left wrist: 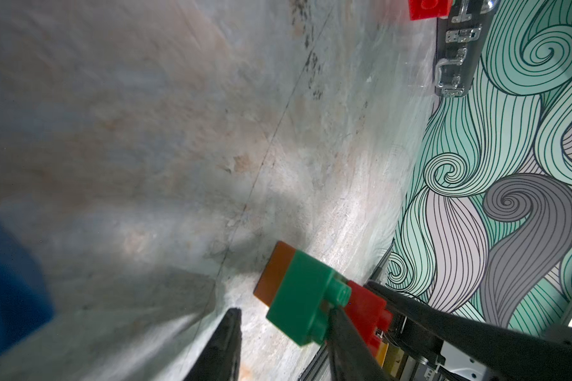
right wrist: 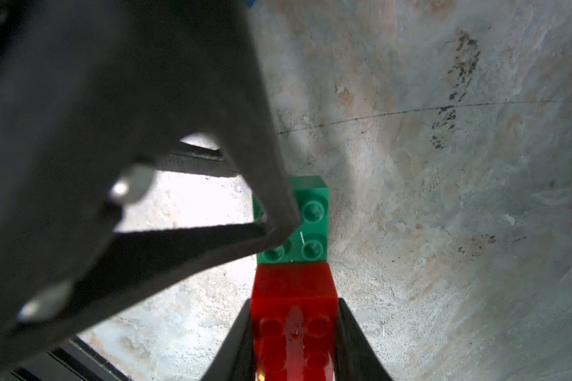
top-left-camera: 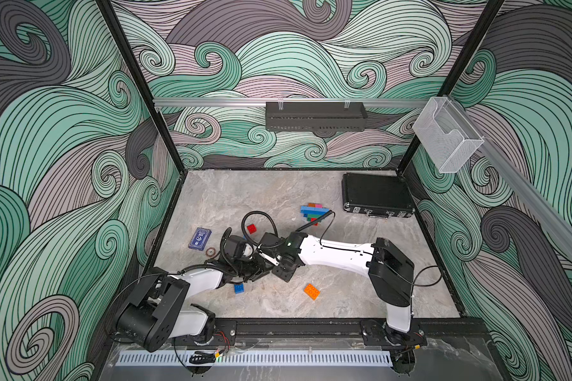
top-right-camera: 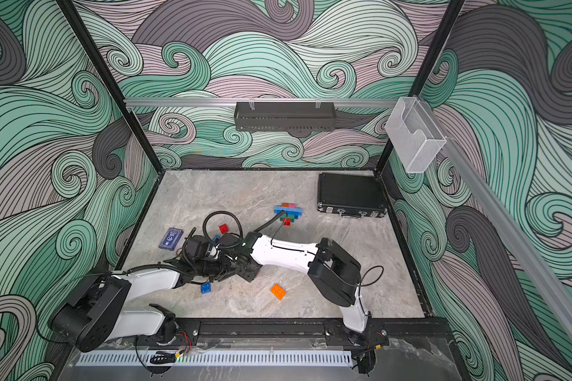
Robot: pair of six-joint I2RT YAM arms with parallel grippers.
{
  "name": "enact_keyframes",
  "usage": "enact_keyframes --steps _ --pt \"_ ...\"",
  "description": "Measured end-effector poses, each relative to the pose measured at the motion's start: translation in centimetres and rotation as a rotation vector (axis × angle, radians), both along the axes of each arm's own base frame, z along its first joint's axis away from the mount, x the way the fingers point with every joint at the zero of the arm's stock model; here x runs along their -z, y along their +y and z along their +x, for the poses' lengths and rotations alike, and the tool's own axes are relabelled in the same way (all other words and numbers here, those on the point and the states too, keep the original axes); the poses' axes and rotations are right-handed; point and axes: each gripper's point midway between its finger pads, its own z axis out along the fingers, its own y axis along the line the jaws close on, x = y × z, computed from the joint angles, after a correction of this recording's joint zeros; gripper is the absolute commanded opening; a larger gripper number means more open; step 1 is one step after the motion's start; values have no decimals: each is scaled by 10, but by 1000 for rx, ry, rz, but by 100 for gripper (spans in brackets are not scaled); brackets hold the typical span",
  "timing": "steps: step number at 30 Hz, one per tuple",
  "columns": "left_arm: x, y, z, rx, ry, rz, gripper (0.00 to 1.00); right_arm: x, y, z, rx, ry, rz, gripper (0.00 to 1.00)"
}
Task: Assemble a heart with lego
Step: Assemble the lego brick with the lego brick.
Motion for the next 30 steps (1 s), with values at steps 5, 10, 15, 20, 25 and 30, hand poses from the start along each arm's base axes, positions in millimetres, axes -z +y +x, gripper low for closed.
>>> enact_keyframes --steps 5,10,15,20,25,30 --pt "-2 1 -2 -10 1 -8 44 -1 0 1 5 12 3 23" --pt "-4 6 -4 -26 11 -6 44 -2 -2 3 -8 36 11 23" --pt "-7 13 -7 -47 18 -4 45 -3 -13 13 -23 51 -2 24" --pt "-11 20 -7 -73 16 -5 45 -5 -23 23 -20 59 -16 24" --pt "-10 23 -8 -83 31 1 45 -5 -26 31 -12 64 -27 30" --pt "-8 24 -9 -83 37 5 45 -6 -25 36 -16 60 -23 46"
